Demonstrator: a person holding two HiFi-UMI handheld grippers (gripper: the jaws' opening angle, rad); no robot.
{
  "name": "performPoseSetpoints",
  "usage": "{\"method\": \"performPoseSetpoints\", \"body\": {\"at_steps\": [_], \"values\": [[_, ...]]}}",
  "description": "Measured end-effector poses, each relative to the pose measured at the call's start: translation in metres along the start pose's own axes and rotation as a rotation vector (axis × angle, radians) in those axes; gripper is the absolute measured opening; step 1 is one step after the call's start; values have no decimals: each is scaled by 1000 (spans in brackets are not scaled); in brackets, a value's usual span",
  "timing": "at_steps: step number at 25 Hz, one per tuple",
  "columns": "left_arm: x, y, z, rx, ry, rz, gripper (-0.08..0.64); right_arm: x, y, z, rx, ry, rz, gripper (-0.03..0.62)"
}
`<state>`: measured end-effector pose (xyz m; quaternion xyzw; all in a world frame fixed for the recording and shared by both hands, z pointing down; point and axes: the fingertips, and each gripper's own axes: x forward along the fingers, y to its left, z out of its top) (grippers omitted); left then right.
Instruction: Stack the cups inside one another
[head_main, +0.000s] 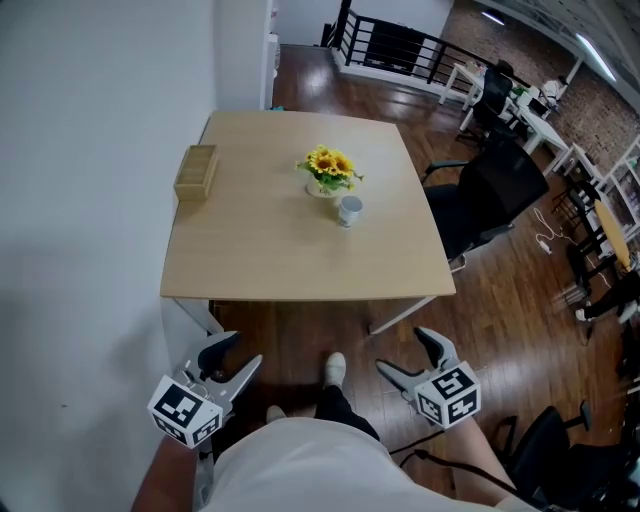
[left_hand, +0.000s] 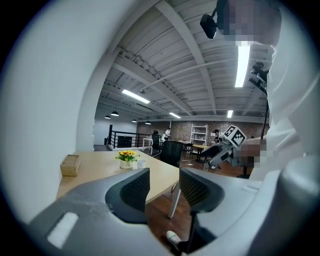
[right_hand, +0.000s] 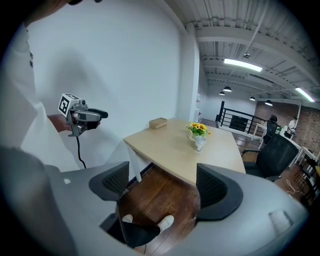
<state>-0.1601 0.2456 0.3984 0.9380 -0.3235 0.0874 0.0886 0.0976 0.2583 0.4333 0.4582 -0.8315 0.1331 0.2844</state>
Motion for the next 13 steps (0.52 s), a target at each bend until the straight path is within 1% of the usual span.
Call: {"method": "performPoseSetpoints", "body": {"at_steps": [5, 13], "values": [[-13, -4, -5, -5, 5, 14, 198, 0, 9, 0, -9, 1, 13, 415], [-20, 6, -7, -12, 18, 27, 198, 10, 14, 7, -12, 3, 26, 415]]}}
